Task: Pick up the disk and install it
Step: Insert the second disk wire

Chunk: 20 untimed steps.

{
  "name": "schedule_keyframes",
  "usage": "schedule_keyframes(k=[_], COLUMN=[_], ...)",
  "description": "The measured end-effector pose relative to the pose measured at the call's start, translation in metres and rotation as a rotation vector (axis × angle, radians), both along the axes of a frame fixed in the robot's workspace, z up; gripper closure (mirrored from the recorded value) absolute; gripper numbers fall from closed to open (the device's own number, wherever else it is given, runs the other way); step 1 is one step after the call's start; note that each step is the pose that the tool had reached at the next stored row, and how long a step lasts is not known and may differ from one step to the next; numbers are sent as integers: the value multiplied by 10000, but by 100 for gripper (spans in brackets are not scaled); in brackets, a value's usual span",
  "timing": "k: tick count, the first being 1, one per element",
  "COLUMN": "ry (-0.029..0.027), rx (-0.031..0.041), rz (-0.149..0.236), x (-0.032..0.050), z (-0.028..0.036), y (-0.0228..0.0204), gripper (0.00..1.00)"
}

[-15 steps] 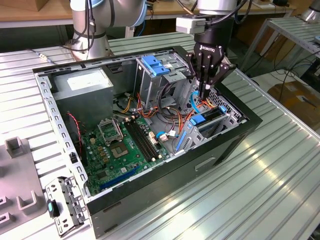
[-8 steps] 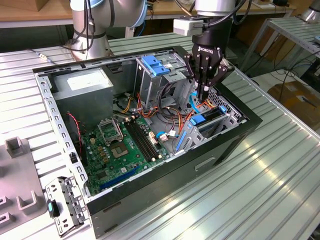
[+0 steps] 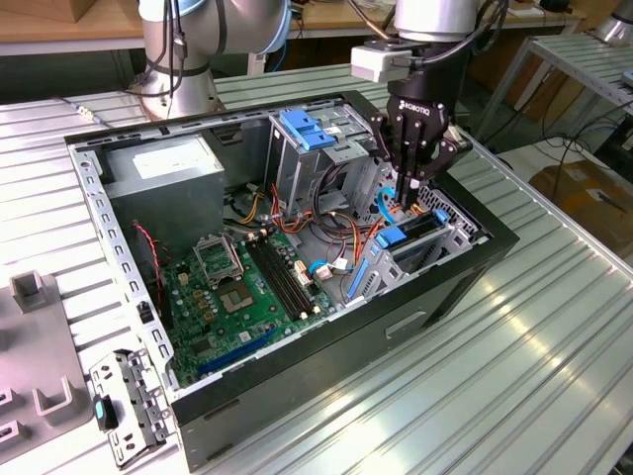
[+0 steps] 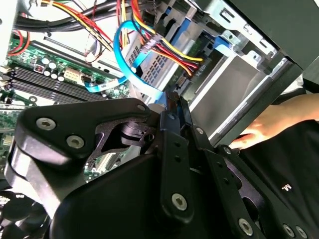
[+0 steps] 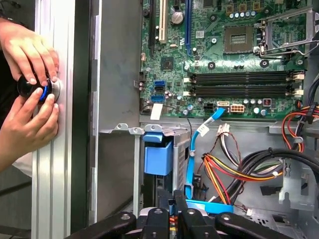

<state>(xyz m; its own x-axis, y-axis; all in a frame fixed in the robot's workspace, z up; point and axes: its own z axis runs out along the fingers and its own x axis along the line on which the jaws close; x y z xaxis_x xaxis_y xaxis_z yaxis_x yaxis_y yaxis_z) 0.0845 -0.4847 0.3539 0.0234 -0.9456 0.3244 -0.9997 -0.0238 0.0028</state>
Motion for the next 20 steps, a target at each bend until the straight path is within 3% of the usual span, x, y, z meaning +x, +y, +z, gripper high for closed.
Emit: schedule_keyframes(k=[2, 4, 20], ry=[-28, -40, -41], rx=[43, 58, 59], rz=[6, 9, 9], x=[-5, -7, -7], z=[0, -1, -1], y=[-47, -66, -71], gripper=[84, 84, 84])
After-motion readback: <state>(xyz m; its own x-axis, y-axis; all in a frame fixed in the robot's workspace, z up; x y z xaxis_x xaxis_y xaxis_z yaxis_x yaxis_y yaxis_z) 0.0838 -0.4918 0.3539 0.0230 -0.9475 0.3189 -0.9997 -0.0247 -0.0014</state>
